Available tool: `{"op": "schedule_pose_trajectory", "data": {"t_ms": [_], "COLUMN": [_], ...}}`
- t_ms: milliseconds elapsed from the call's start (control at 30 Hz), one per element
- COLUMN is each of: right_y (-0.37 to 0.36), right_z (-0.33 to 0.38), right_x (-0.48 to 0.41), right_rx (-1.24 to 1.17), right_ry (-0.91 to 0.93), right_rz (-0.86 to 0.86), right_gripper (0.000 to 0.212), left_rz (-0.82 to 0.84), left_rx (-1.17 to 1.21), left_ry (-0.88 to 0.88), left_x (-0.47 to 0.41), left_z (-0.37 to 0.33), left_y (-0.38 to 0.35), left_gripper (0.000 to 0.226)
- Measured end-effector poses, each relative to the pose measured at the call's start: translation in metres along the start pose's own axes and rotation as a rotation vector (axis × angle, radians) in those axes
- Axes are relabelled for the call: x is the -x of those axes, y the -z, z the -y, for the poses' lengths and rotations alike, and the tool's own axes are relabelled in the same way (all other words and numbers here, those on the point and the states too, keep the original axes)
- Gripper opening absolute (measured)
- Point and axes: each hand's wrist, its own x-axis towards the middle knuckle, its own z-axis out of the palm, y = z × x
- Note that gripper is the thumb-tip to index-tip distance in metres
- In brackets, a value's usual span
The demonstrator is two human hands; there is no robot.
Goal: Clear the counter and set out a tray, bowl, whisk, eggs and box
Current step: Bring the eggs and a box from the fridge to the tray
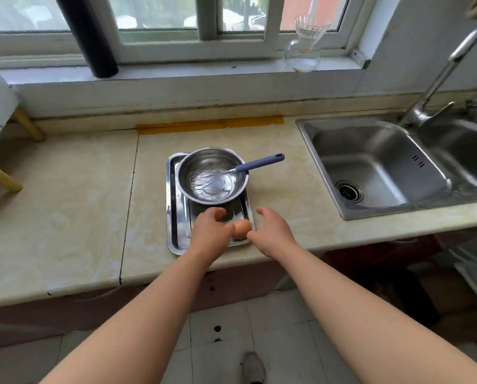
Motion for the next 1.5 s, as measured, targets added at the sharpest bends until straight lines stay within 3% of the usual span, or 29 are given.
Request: {"op": "schedule_pose_trajectory", "data": {"t_ms": [267, 600, 833, 1200, 1500], "right_y": [0.056, 0.136, 0.161, 0.187, 0.203], "right_z": [-0.029, -0.152, -0.255, -0.443, -0.568], "right_x": [0.075, 0.233, 0.352, 0.567, 0.635], "right_rx": [-0.296, -0.494, -0.571, -0.564, -0.557], "right_ry": [-0.122, -0.395, -0.591, -0.811, -0.908], "right_rz": [-0.324, -0.800, -1.033, -1.175, -1.175], "right_gripper": [0.056, 0.047, 0.045, 0.042, 0.041], "left_rz": [0.148, 0.568, 0.815, 1.072, 1.120], "left_rx": [0.005, 0.069, 0.030, -0.057, -0.140], "left_ry": [-0.247, -0.431, -0.503, -0.479, -0.561], "left_x": [0.054, 0.185, 0.307, 0.531, 0.617], "left_z": [-0.053, -0.111, -0.119, -0.086, -0.082], "left_y": [-0.033, -0.156, -0.251, -0.423, -0.527], "left_gripper": [0.019, 0.022, 0.021, 0.022, 0.024]}}
